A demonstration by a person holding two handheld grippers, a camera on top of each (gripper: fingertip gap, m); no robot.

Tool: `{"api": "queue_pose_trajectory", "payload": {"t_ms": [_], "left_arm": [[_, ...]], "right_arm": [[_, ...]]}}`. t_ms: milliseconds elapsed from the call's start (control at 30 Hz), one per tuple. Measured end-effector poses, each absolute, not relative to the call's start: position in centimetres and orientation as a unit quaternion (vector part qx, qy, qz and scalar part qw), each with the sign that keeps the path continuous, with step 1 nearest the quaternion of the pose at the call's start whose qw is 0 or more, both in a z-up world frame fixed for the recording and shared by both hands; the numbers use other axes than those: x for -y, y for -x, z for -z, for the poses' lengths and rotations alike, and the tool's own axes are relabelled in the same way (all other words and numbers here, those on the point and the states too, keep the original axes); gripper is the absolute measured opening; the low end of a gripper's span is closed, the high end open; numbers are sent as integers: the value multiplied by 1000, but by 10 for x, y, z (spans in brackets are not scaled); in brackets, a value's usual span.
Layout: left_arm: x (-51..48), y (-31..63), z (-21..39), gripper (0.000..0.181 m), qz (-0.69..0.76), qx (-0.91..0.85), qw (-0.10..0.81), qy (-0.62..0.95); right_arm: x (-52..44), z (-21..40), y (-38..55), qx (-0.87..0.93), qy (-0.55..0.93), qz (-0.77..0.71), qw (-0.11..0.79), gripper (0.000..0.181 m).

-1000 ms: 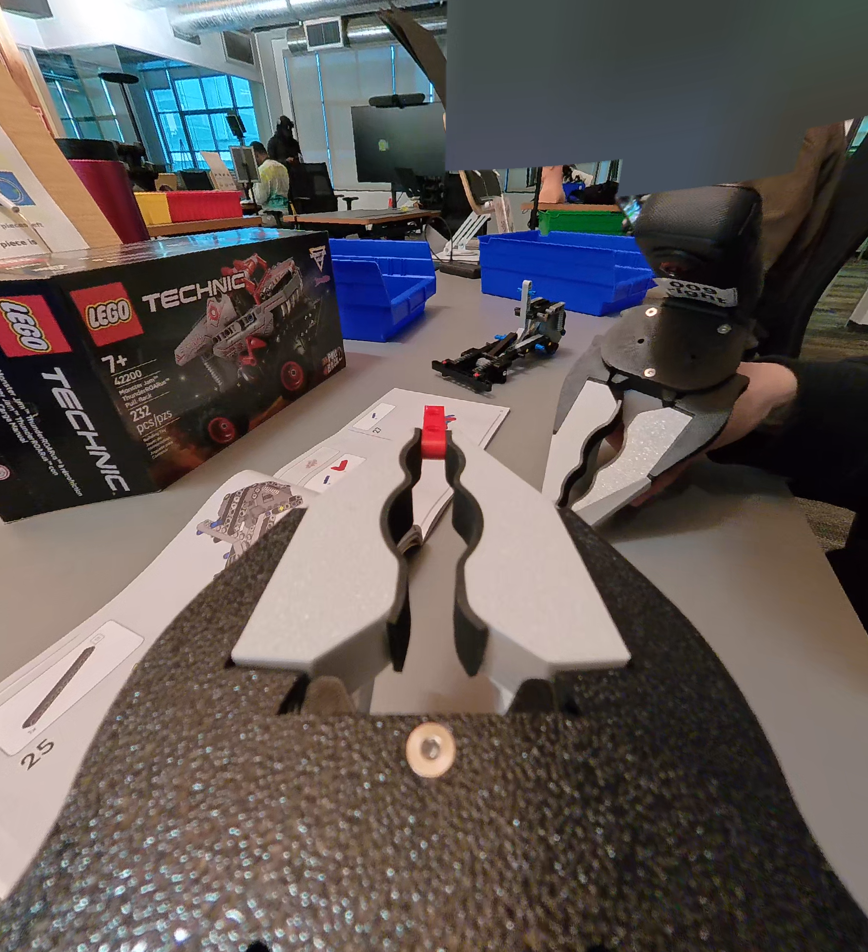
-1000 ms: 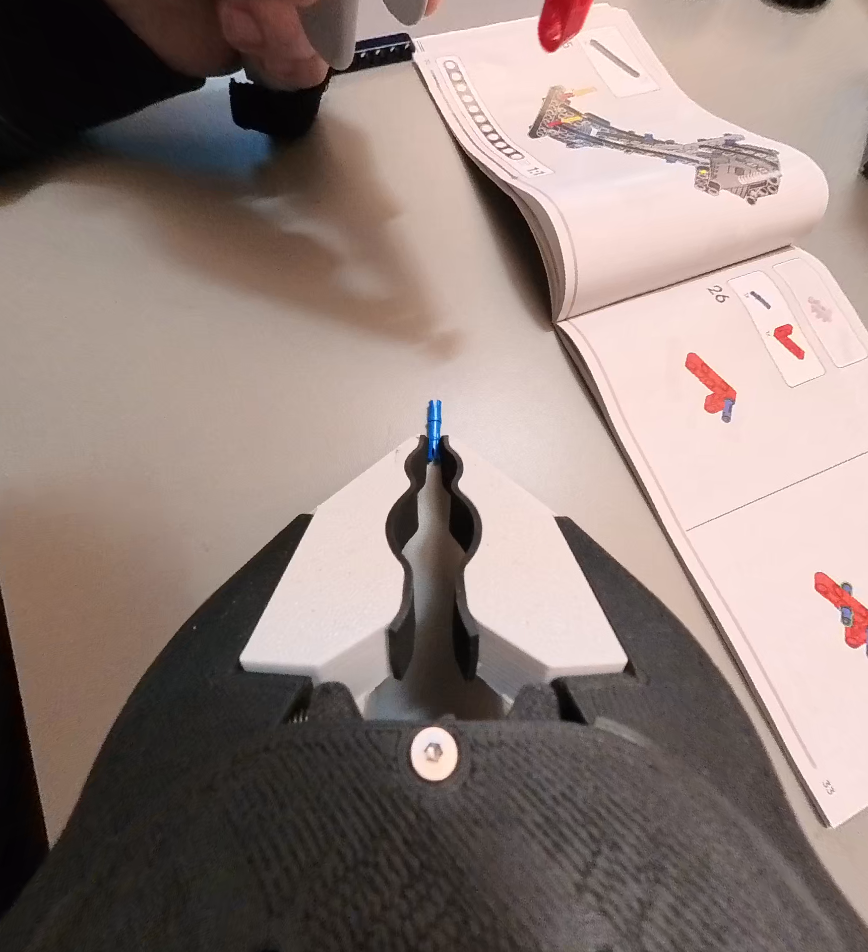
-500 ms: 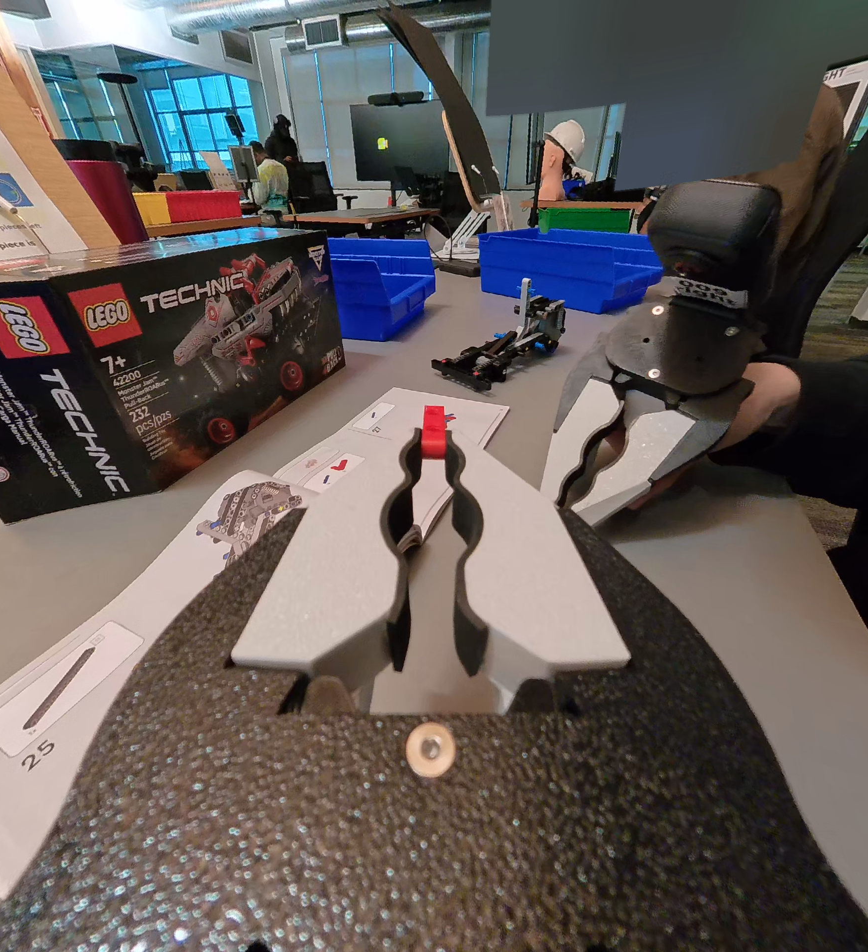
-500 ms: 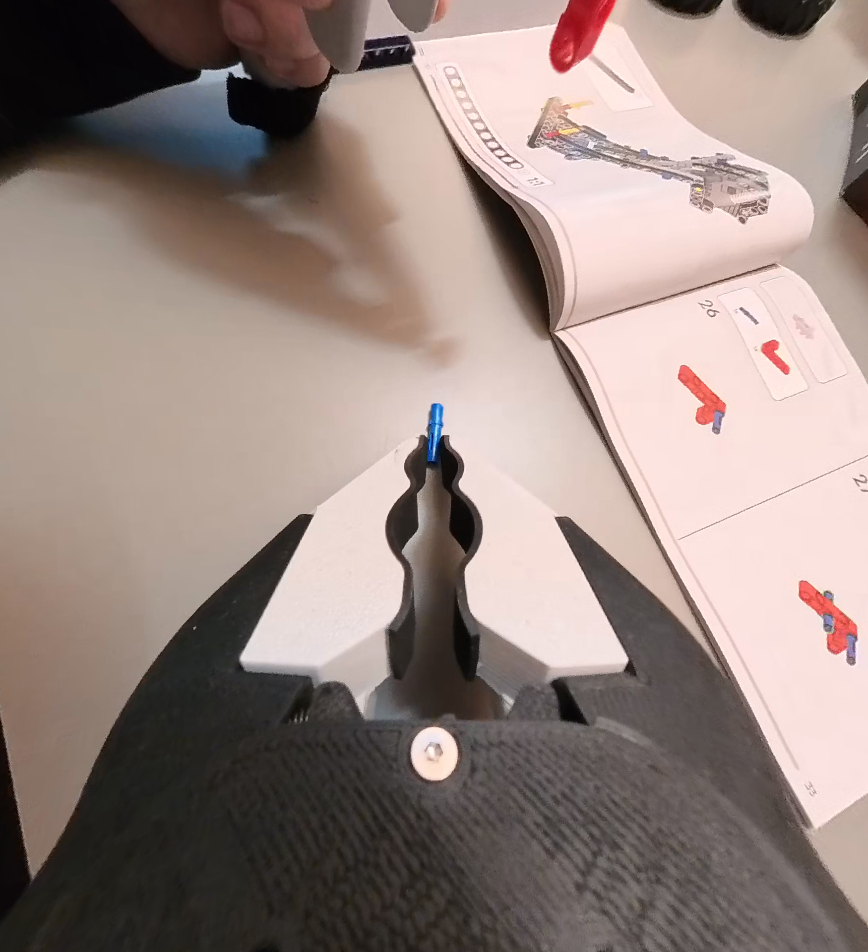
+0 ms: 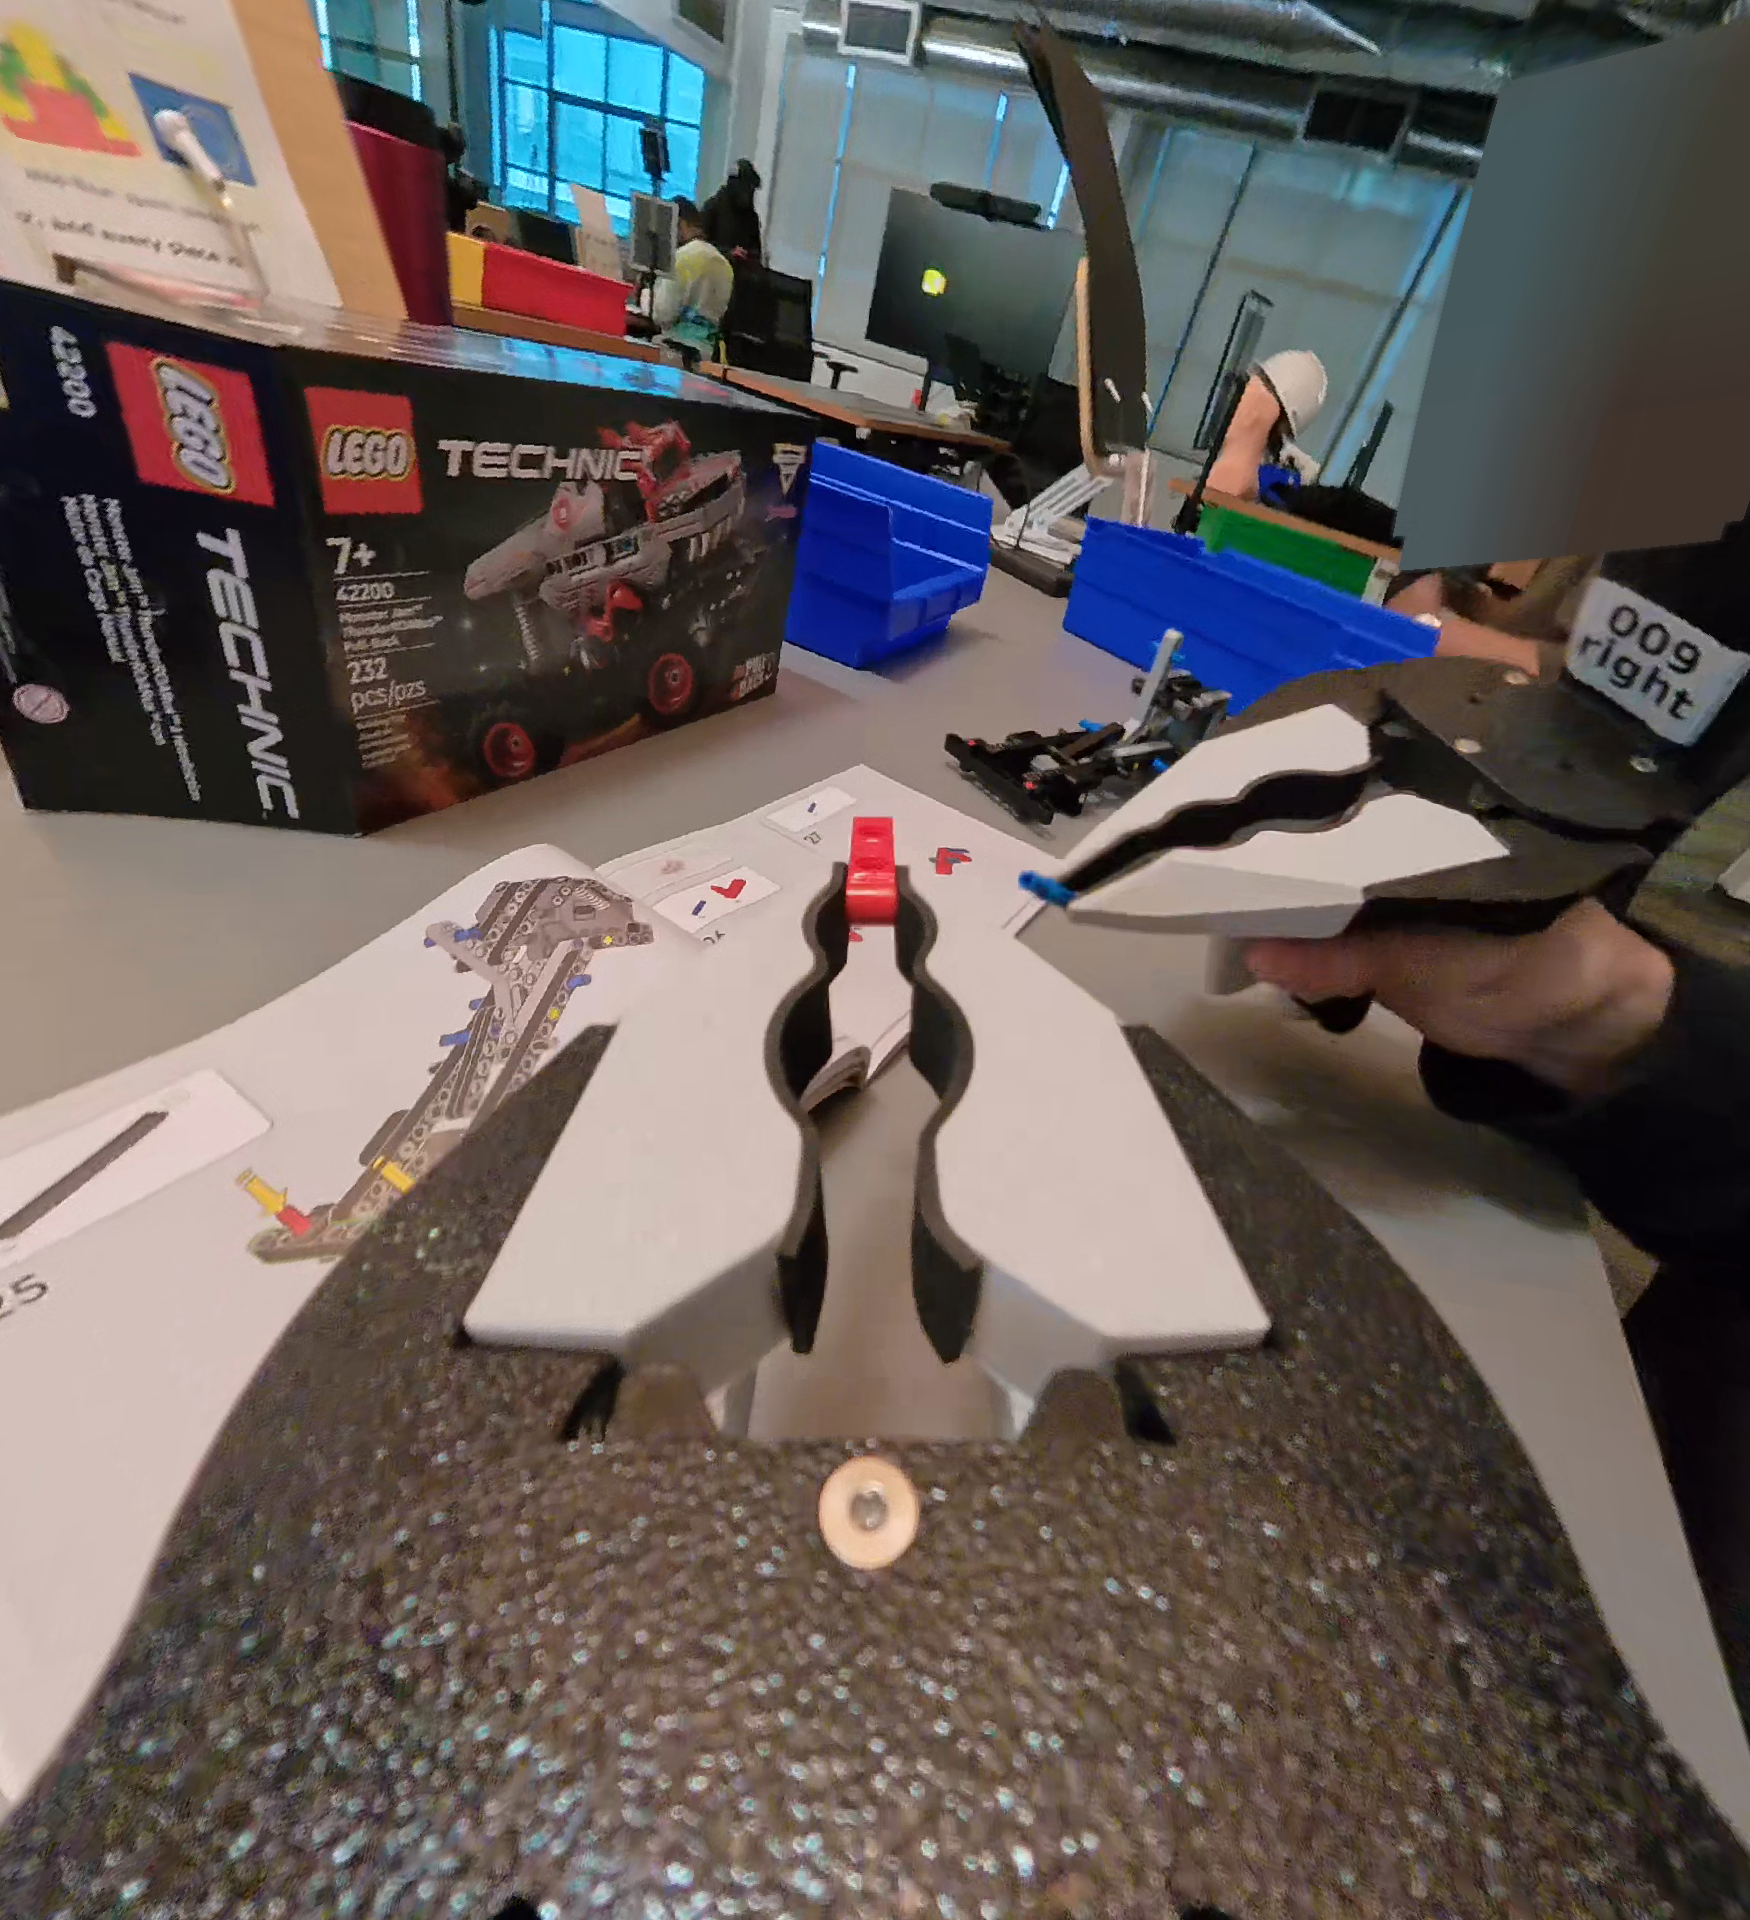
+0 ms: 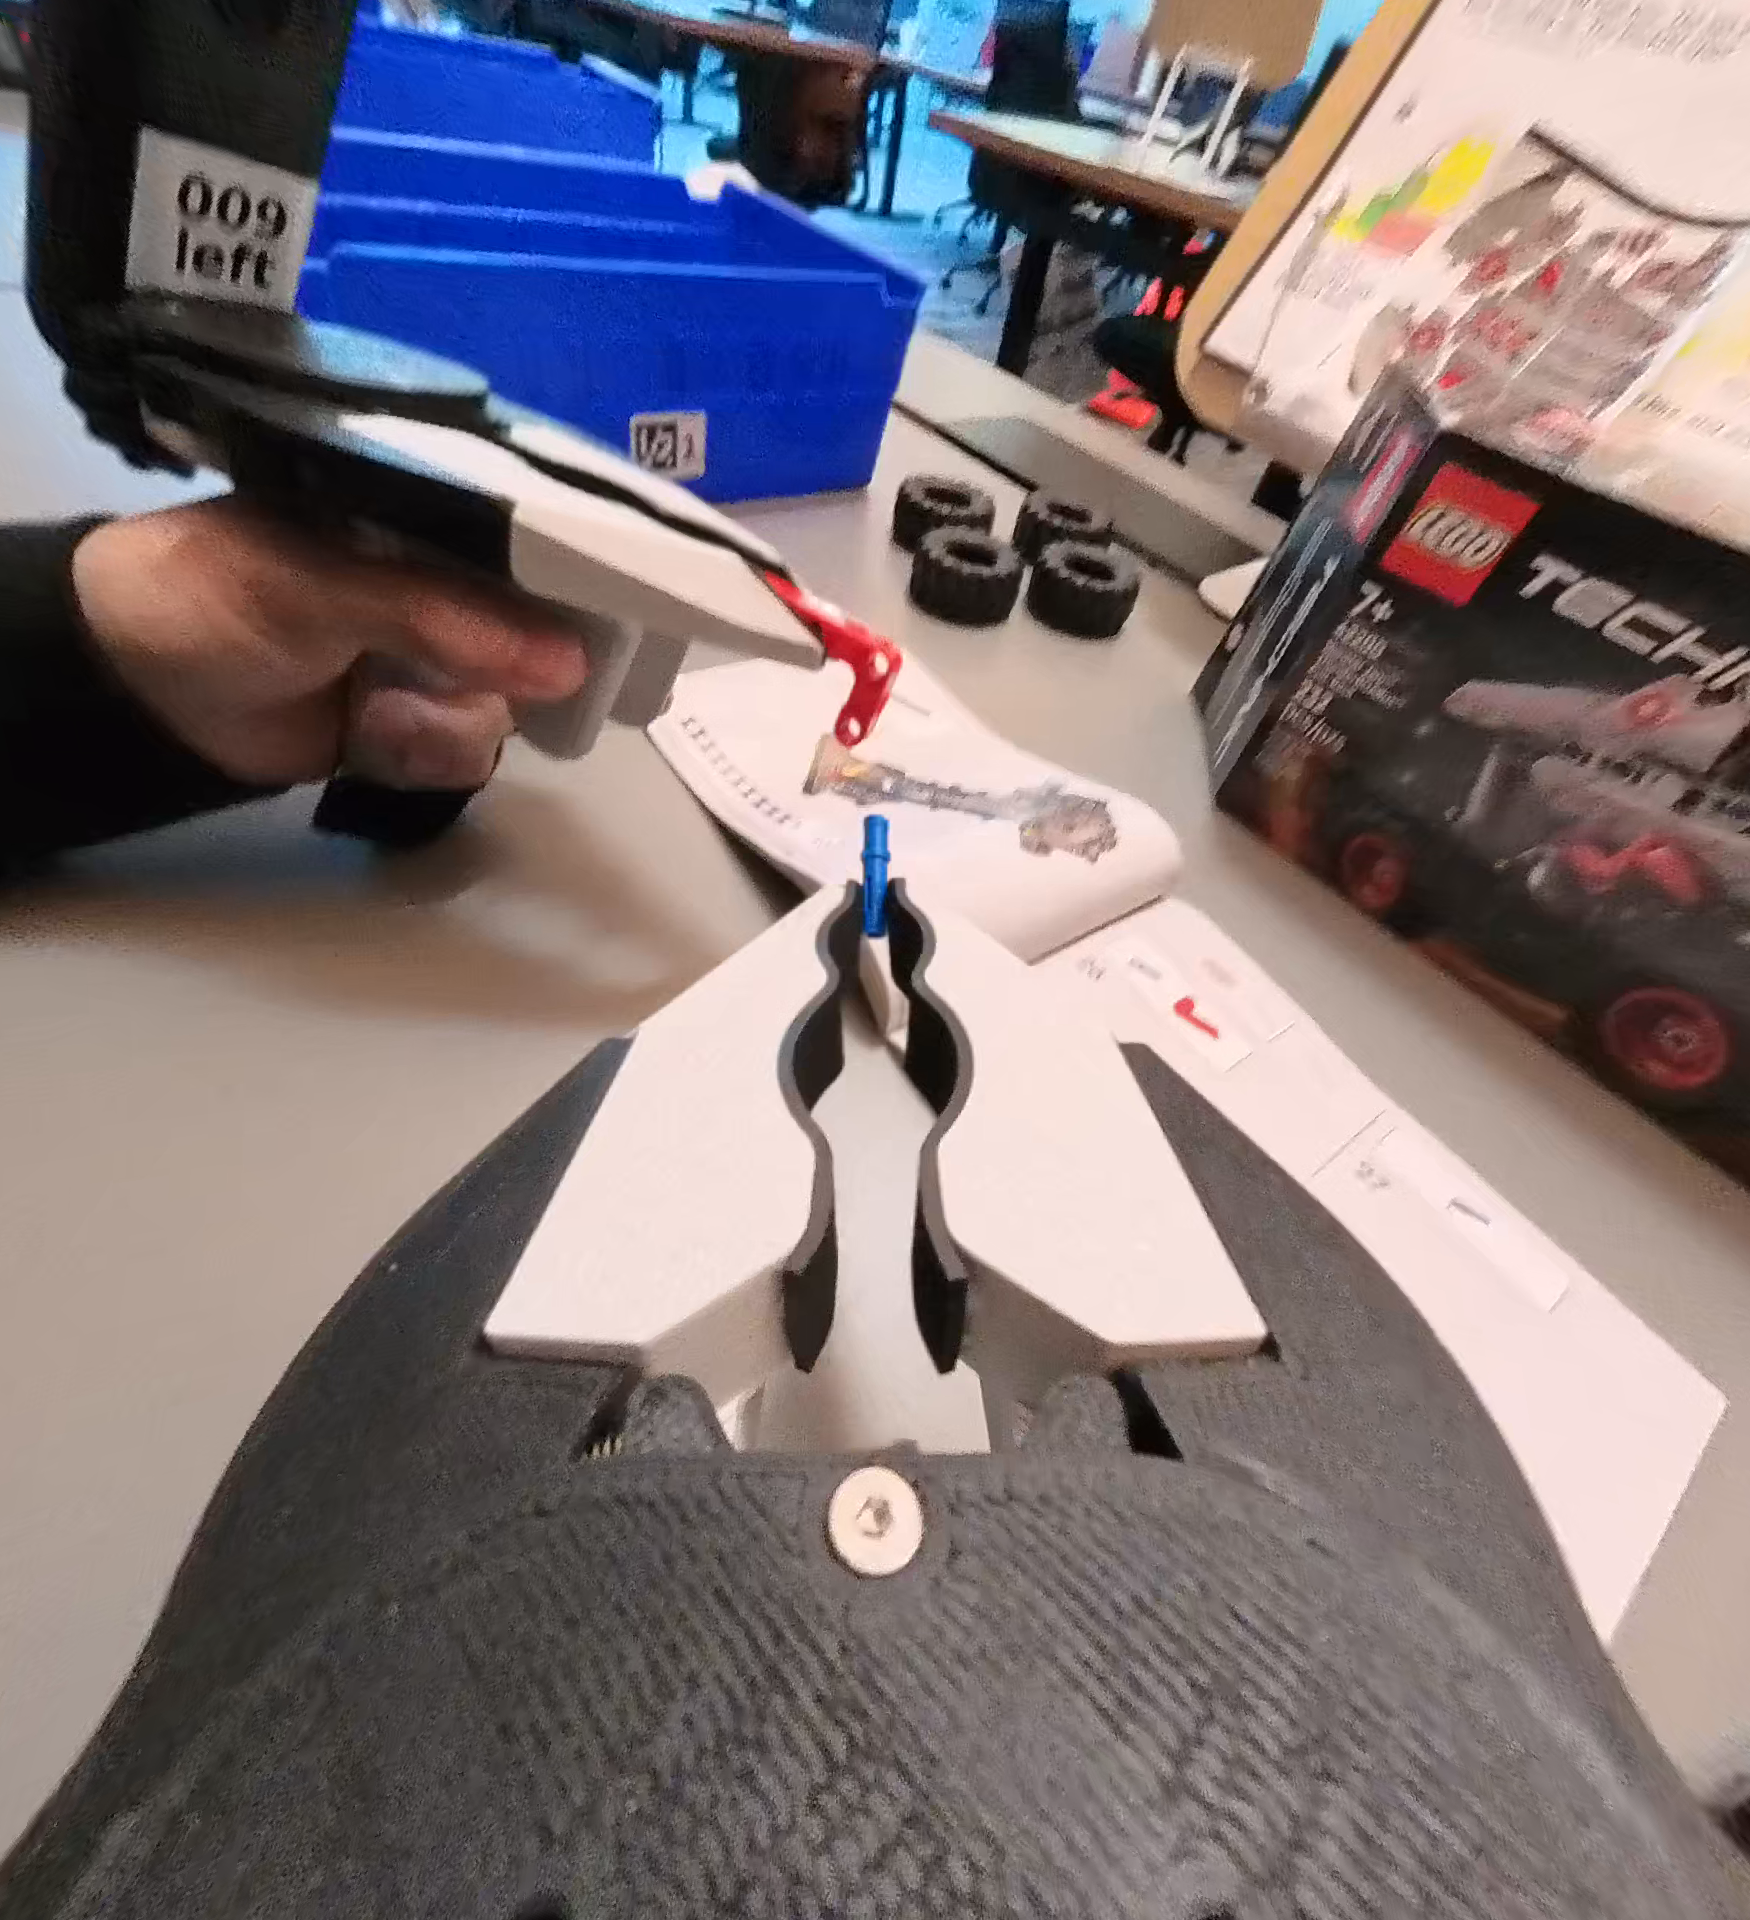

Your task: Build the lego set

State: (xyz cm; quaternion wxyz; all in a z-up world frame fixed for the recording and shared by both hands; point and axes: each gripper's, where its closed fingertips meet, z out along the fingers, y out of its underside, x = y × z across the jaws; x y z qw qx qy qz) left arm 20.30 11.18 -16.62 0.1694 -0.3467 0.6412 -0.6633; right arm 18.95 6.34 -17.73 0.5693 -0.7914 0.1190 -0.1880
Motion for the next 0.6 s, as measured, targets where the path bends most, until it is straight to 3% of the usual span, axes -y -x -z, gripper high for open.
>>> {"api": "queue_pose_trajectory", "payload": {"t_ms": [433, 600], "left_arm": [[-122, -205, 152, 5, 594, -663, 367, 271], [-117, -204, 152, 5, 565, -675, 405, 246]], "right_arm": [[-103, 155, -200, -143, 735, 118, 653, 2], [-103, 160, -199, -141, 736, 115, 652, 2]]}}
